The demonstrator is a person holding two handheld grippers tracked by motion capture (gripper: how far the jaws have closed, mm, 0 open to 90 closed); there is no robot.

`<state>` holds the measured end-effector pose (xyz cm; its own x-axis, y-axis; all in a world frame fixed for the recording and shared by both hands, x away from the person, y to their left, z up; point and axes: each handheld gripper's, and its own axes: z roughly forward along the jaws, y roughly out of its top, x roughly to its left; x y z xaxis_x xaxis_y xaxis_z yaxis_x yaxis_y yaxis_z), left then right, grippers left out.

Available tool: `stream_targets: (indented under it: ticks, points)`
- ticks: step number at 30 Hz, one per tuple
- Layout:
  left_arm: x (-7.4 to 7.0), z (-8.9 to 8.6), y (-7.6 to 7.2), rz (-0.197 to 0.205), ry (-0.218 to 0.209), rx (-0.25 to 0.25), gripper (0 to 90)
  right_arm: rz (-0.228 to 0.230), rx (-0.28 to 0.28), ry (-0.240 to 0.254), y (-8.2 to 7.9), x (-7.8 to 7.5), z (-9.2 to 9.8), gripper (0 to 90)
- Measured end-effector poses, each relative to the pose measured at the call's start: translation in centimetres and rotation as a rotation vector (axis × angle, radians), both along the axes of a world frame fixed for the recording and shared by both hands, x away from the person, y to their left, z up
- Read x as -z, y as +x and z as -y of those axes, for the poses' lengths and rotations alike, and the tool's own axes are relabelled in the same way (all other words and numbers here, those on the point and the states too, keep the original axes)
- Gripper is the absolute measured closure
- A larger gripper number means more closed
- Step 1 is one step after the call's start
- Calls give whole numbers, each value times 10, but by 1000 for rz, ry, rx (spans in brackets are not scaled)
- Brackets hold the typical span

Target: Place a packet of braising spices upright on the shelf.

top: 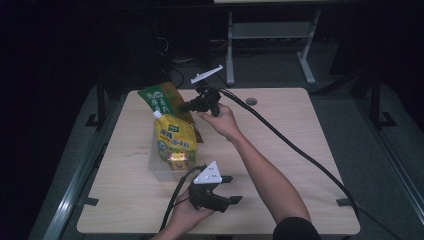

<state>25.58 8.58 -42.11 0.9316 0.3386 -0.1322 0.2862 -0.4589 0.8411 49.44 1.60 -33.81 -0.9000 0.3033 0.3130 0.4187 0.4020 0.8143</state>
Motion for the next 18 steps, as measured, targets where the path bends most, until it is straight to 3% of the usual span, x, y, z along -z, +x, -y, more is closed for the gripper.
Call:
stream_targets:
  ticks: [2, 9, 12, 15, 18]
  points:
    - [0, 0, 0, 0, -1, 0, 309, -14, 10, -28, 2, 0, -1, 759]
    - [0, 2, -1, 10, 12, 4, 310, -66, 33, -98, 9, 0, -6, 674]
    - [0, 1, -1, 13, 12, 4, 310, -95, 37, -116, 14, 2, -11, 706]
    - [-1, 1, -1, 11, 11, 1, 310, -100, 45, -158, 17, 7, -16, 812]
    - [-1, -1, -1, 11, 8, -3, 310, -113, 48, -146, 17, 10, -17, 892]
